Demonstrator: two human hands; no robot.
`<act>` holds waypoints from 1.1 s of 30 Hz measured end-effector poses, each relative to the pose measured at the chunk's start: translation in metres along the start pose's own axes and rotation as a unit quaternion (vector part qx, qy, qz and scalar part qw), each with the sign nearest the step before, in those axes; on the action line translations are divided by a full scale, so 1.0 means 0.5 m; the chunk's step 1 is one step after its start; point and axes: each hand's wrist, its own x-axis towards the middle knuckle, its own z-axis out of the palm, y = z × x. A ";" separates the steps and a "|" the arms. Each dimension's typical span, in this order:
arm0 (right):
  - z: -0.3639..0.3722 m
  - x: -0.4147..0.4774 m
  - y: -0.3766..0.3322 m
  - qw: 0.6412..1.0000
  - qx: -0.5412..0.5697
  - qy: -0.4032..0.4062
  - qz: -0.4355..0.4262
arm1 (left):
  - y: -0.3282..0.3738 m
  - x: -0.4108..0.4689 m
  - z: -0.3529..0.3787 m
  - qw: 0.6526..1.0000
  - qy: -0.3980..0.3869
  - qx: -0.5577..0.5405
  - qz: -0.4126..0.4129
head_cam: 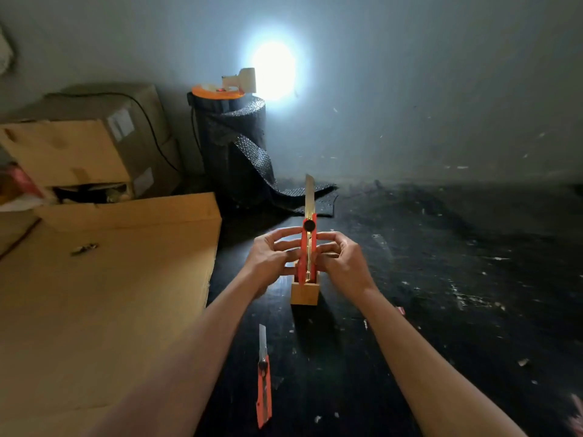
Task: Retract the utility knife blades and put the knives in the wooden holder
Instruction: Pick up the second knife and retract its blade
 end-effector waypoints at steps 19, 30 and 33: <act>-0.019 0.121 -0.188 0.922 -0.278 0.102 -0.249 | 0.194 0.029 0.009 0.989 -0.004 0.006 0.146; 0.008 0.077 -0.145 0.951 -0.217 0.065 -0.213 | 0.211 0.046 -0.004 0.992 -0.010 -0.054 0.111; 0.008 0.072 -0.134 0.952 -0.224 0.069 -0.199 | 0.212 0.044 0.000 0.993 -0.004 -0.032 0.115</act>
